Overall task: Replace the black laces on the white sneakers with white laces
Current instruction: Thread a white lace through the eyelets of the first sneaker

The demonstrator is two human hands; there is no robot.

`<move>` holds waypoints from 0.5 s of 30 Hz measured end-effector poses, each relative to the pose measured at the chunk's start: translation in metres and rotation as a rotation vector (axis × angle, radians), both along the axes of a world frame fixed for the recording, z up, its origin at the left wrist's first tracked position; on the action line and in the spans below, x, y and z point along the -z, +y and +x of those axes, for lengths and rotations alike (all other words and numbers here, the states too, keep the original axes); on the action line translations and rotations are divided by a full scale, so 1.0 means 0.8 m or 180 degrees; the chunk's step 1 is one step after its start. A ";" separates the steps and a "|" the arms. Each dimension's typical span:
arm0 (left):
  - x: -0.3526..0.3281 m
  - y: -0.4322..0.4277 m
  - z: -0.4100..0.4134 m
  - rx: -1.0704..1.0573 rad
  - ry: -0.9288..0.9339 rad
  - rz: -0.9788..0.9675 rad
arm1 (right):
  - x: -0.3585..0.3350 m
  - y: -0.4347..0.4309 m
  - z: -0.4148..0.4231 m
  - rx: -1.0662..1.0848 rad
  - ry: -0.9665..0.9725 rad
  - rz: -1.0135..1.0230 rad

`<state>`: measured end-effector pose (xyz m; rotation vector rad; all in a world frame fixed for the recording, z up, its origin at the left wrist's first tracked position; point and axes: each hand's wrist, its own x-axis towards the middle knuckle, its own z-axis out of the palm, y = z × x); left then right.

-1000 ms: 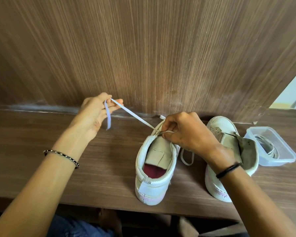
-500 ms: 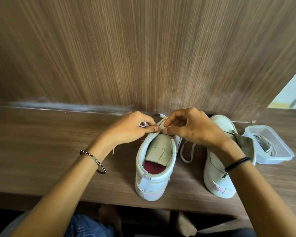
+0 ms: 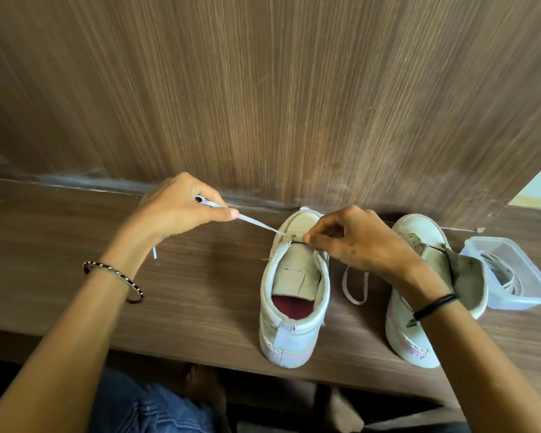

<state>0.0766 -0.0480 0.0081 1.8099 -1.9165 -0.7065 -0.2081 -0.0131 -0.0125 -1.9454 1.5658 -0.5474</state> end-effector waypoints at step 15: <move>-0.012 -0.004 -0.056 -0.0121 0.2949 0.0225 | -0.006 -0.003 -0.010 0.0065 -0.0100 0.0056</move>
